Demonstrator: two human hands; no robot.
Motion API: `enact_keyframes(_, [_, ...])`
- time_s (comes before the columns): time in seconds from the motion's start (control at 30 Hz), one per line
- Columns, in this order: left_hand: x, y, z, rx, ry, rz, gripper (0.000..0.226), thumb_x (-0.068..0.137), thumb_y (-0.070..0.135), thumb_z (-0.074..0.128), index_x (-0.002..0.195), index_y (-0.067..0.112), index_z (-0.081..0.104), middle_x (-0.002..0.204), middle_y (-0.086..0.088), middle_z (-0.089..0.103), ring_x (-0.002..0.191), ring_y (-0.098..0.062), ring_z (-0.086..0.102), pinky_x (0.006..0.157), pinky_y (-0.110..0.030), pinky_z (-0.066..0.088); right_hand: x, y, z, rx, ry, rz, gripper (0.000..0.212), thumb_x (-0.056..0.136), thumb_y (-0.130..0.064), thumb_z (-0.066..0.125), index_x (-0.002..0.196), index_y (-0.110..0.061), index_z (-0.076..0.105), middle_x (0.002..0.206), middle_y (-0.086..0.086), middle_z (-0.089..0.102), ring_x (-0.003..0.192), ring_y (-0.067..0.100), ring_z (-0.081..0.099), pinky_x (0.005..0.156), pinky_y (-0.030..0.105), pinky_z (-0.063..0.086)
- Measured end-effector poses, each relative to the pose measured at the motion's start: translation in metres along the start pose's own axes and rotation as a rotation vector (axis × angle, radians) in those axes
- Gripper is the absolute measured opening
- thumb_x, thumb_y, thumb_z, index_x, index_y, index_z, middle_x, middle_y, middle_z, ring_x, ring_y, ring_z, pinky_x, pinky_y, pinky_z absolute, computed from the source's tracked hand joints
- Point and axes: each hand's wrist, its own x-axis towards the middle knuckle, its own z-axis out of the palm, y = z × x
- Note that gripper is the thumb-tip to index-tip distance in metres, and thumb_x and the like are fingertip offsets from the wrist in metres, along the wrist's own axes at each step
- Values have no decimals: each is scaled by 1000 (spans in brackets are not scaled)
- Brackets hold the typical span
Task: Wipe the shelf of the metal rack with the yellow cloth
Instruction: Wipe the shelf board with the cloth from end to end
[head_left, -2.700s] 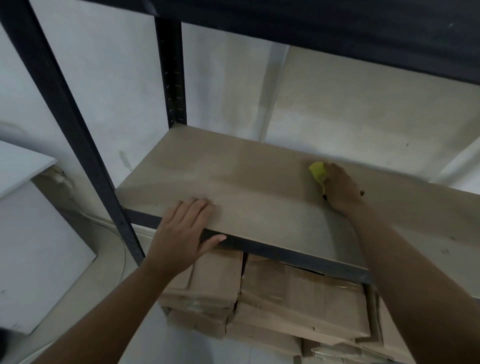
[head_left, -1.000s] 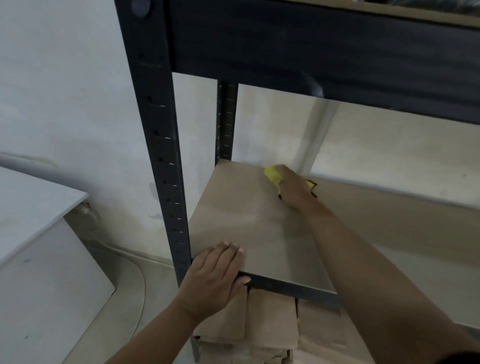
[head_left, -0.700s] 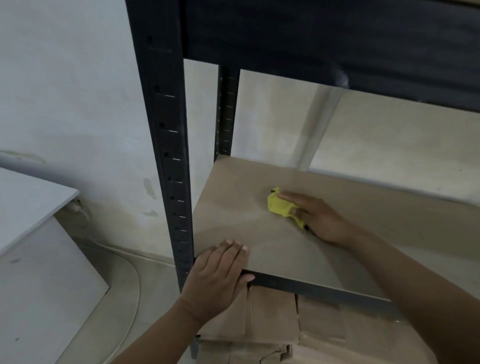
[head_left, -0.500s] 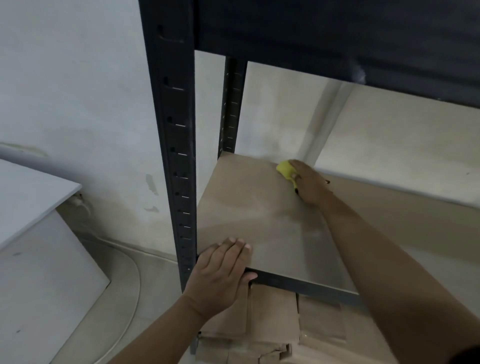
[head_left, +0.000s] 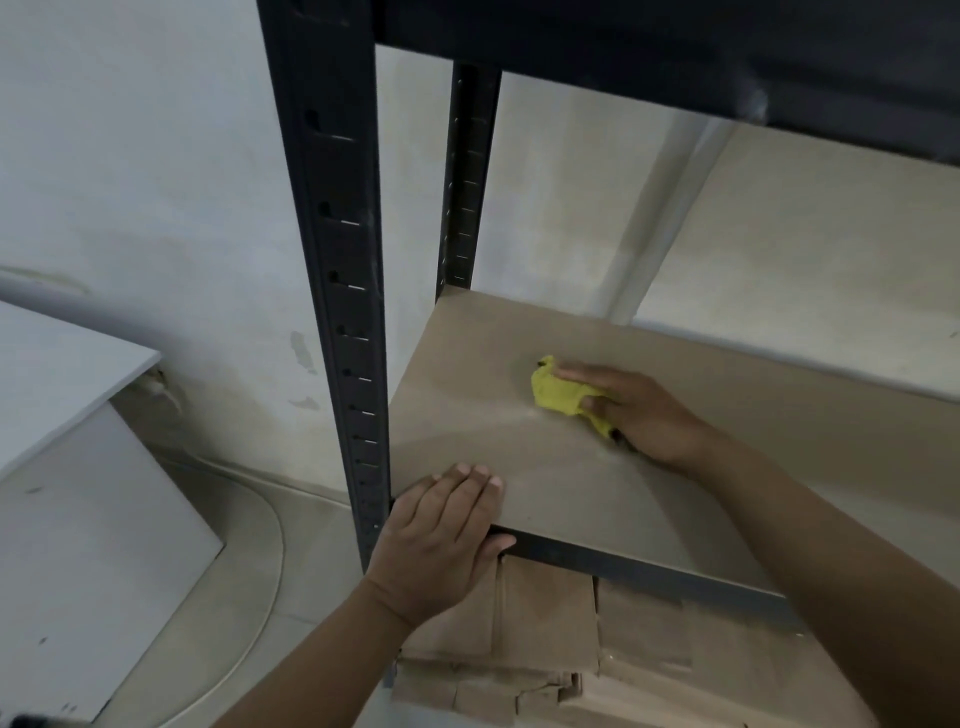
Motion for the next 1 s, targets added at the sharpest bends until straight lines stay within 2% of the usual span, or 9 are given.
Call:
enact_keyframes(0.1, [0, 0, 1, 8, 4, 1, 46, 98, 43, 27, 118, 9, 51, 106, -8, 71, 108, -23, 50, 90, -35, 37, 31, 29, -22, -129, 172, 70, 41, 91, -3, 50, 131, -13, 49, 141, 2, 44, 132, 20, 41, 115, 32, 27])
enact_keyframes(0.27, [1, -2, 4, 38, 13, 8, 46, 98, 43, 26, 116, 9, 51, 103, -8, 72, 107, -23, 50, 89, -34, 36, 103, 25, -6, -294, 240, 185, 46, 97, -17, 41, 141, -9, 32, 151, 12, 30, 139, 28, 29, 115, 35, 21])
enact_keyframes(0.37, [0, -2, 5, 58, 25, 13, 46, 98, 44, 27, 116, 9, 51, 103, -8, 72, 107, -23, 50, 92, -34, 35, 115, -6, 27, -261, 192, 75, 47, 96, -16, 45, 141, -11, 34, 152, 9, 29, 141, 23, 27, 115, 26, 15])
enact_keyframes(0.43, [-1, -1, 4, 62, 34, 14, 47, 97, 44, 27, 116, 9, 52, 103, -8, 72, 106, -23, 50, 90, -34, 36, 100, -23, 44, -236, 85, -42, 48, 94, -11, 48, 140, -12, 36, 151, 5, 30, 141, 16, 25, 108, 10, 11])
enact_keyframes(0.5, [-1, 0, 3, 61, 37, 17, 47, 97, 45, 27, 116, 9, 52, 103, -8, 72, 106, -23, 50, 88, -34, 38, 70, -31, 49, -190, -32, -143, 50, 91, -7, 51, 138, -16, 38, 146, -8, 30, 135, 2, 23, 102, -3, 9])
enact_keyframes(0.6, [-2, 1, 5, 58, 32, 3, 47, 97, 45, 28, 117, 10, 51, 109, -8, 69, 108, -22, 50, 95, -34, 35, 35, -25, 31, -111, -149, -140, 49, 90, -7, 53, 136, -21, 42, 138, -18, 30, 130, -7, 27, 100, -5, 13])
enact_keyframes(0.67, [-3, 2, 7, 60, 40, -20, 47, 97, 46, 28, 118, 11, 50, 119, -8, 58, 109, -22, 50, 101, -34, 28, 35, -14, 13, -89, -88, -90, 47, 90, -8, 54, 134, -19, 44, 138, -14, 35, 129, -3, 32, 97, -6, 18])
enact_keyframes(0.83, [-3, 3, 10, 78, 51, -41, 47, 97, 46, 26, 118, 11, 50, 120, -7, 48, 109, -22, 49, 101, -35, 25, 99, 0, 11, -272, 140, 17, 46, 95, -18, 46, 140, -15, 37, 150, 6, 34, 138, 21, 32, 110, 22, 20])
enact_keyframes(1.0, [-4, 2, 9, 96, 42, -33, 46, 97, 46, 25, 117, 11, 50, 119, -7, 48, 108, -22, 49, 101, -35, 25, 136, -35, 51, -312, 139, 35, 48, 97, -20, 41, 143, -16, 29, 154, 7, 26, 141, 23, 25, 113, 29, 18])
